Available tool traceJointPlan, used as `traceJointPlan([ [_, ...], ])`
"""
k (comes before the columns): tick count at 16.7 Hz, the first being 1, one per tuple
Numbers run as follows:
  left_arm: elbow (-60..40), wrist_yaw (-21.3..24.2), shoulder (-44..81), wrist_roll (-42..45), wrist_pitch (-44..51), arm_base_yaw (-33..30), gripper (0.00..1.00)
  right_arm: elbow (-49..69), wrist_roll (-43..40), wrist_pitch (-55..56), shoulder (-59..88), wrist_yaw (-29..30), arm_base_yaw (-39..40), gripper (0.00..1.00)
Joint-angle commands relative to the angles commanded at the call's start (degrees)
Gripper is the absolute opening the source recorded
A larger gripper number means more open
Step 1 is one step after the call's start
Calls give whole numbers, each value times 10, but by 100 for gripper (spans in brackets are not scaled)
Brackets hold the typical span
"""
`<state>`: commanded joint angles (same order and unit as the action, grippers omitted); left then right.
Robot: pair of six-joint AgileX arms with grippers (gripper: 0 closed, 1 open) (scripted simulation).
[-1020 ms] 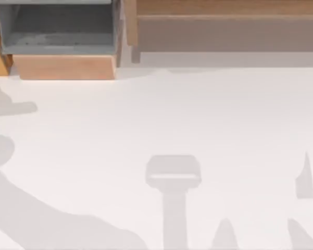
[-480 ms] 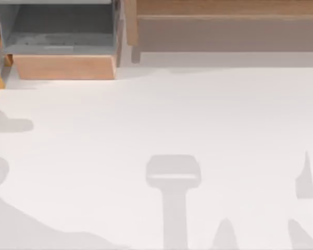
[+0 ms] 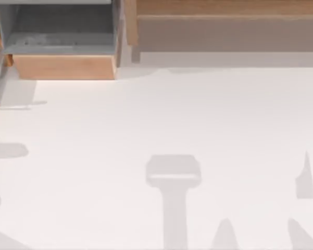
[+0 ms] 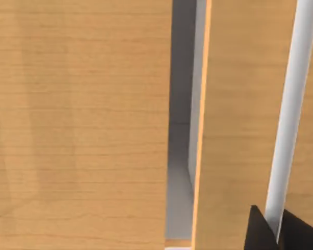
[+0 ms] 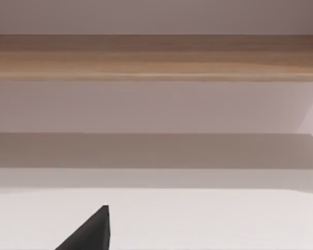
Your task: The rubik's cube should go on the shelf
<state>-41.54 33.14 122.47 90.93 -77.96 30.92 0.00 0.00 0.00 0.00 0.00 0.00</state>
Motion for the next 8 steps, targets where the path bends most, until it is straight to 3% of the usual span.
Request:
traceJointPlan([
  [8, 37, 24, -19, 3, -26, 22, 0, 0, 0, 0, 0, 0, 0, 100],
])
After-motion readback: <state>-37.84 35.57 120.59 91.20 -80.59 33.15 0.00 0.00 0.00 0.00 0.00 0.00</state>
